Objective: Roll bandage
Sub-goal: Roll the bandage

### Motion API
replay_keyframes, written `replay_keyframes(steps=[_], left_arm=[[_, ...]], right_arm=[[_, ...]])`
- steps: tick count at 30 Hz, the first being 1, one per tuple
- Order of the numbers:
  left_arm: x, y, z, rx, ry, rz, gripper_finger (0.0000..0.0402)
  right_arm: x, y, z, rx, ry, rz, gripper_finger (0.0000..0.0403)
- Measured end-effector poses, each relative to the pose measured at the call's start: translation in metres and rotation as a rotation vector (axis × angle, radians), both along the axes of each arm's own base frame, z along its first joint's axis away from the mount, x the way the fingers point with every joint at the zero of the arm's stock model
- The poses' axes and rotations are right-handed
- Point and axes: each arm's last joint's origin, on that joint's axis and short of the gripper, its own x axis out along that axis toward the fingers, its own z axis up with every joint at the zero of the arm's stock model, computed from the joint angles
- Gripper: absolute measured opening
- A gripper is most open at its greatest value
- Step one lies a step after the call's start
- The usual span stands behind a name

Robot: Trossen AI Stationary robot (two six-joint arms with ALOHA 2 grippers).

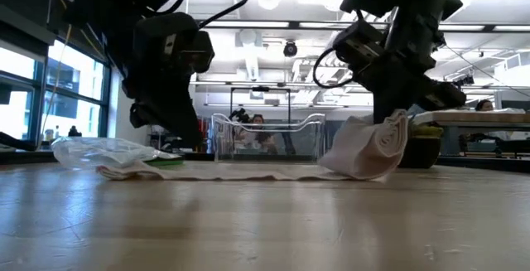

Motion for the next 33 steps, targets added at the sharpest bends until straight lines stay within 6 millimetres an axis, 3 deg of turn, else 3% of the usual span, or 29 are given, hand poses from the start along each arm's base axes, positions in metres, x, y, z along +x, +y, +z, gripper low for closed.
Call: replay_keyframes(steps=[19, 23, 27, 33], left_arm=[[0.008, 0.007, 0.01, 0.197, -0.007, -0.128, 0.0], [0.02, 0.009, 0.013, 0.262, -0.118, -0.187, 0.0], [0.03, 0.018, -0.006, 0.249, -0.08, -0.165, 0.0], [0.063, 0.019, -0.014, 0.191, -0.143, -0.189, 0.0]], right_arm=[[0.007, -0.001, 0.003, 0.01, -0.07, -0.043, 0.0], [0.007, -0.002, 0.003, 0.007, -0.071, -0.049, 0.0], [0.007, -0.003, 0.003, 0.007, -0.063, -0.034, 0.0], [0.0, -0.003, 0.0, -0.003, 0.009, -0.02, 0.0]])
